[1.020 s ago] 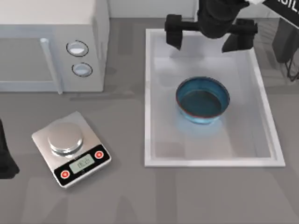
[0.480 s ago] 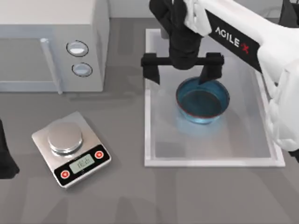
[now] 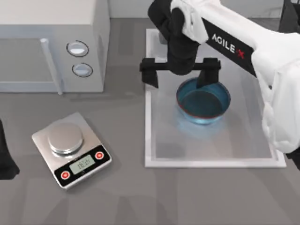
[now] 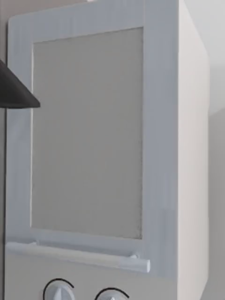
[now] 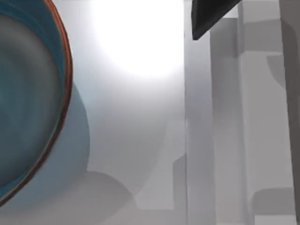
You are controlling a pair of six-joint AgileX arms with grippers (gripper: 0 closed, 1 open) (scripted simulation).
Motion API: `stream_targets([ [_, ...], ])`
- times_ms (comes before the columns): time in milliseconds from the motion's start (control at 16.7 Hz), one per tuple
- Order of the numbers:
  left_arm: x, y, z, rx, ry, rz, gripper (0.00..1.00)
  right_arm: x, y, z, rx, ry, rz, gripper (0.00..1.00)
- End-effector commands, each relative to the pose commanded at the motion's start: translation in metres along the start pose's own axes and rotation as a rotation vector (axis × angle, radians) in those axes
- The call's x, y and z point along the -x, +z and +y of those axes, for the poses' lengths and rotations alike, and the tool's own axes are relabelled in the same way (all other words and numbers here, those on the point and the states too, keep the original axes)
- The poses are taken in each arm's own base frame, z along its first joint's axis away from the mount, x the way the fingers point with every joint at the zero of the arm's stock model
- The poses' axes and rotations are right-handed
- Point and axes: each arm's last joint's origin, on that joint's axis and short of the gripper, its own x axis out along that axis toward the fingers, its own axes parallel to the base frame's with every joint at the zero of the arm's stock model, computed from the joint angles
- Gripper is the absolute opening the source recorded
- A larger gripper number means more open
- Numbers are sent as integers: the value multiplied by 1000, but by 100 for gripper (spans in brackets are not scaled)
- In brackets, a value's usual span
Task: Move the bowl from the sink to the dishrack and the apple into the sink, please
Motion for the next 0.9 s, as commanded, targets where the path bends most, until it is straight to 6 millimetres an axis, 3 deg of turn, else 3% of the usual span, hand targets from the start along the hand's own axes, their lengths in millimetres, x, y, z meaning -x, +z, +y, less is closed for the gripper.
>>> stream_targets([
  [300,0,0,0,0,0,0,100,-64,-2,0,0,0,0,100],
  [600,0,0,0,0,0,0,100,-70,-2,0,0,0,0,100],
  [900,0,0,0,0,0,0,100,-70,-2,0,0,0,0,62],
])
